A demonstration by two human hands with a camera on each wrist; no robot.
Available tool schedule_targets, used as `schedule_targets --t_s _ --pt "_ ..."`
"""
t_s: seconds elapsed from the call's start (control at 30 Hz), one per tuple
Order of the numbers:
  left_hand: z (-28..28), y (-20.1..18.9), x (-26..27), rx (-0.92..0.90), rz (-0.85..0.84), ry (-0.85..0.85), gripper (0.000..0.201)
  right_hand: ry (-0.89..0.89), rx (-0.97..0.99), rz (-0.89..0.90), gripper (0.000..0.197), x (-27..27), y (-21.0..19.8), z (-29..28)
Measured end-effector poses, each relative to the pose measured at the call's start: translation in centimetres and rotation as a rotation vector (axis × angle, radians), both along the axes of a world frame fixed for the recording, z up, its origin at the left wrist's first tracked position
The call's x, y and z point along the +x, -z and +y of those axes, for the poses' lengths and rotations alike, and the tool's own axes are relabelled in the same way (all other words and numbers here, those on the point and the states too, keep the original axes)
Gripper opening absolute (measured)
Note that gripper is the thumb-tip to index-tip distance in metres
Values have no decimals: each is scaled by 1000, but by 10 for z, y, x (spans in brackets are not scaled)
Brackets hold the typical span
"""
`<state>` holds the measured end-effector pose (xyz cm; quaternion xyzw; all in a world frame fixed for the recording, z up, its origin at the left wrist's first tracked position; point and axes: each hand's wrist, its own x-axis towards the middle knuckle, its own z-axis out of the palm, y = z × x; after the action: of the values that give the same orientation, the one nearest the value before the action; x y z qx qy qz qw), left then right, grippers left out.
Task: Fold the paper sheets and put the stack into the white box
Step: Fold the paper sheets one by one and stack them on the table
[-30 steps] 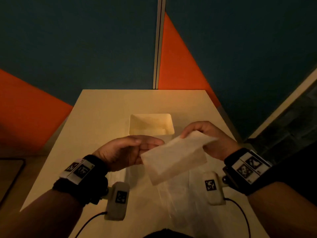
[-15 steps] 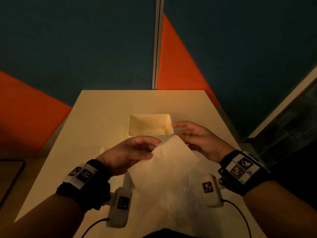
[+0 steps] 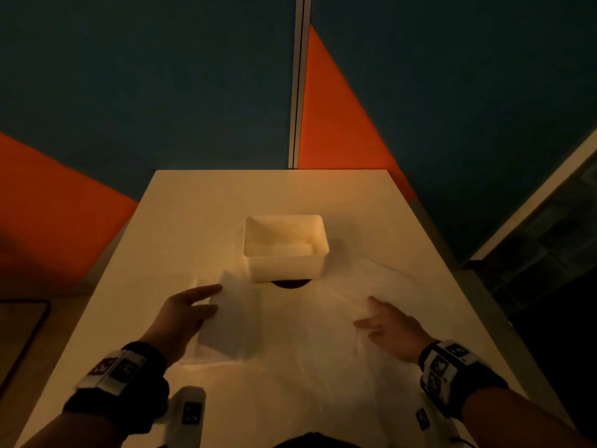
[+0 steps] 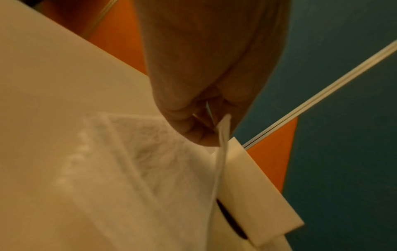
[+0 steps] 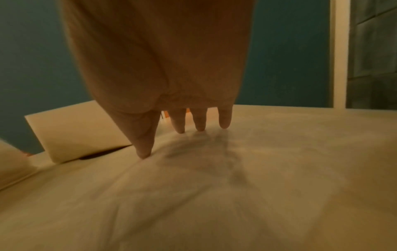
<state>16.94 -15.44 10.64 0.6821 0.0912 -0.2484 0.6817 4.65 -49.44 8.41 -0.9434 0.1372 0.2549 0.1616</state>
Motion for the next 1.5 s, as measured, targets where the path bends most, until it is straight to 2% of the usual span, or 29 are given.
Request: schedule_targets --t_s 0.17,0.33,0.47,0.63,0.83,1.17,1.37,1.43,1.5 --pt "10 15 2 261 -91 -62 40 23 13 -57 41 -8 10 -5" --pt "16 26 2 438 -178 -77 40 19 -20 -68 42 -11 12 -9" --pt "18 27 0 511 -233 -72 42 16 -74 -64 46 -12 14 -11" --pt "21 28 -1 505 -256 -58 45 -20 -160 -56 52 -11 16 -10" --pt "19 35 2 596 -265 -52 41 -48 -196 -70 55 -13 18 -10" --pt "15 36 3 925 -500 80 42 -59 -237 -40 59 -15 16 -9" --pt "0 20 -1 971 -611 152 44 -28 -226 -73 59 -14 7 -5" --pt "-9 12 -4 929 -624 168 42 -19 -192 -133 56 -12 1 -2" --pt "-23 2 -8 811 -639 153 39 -1 -152 -231 52 -6 -8 4"
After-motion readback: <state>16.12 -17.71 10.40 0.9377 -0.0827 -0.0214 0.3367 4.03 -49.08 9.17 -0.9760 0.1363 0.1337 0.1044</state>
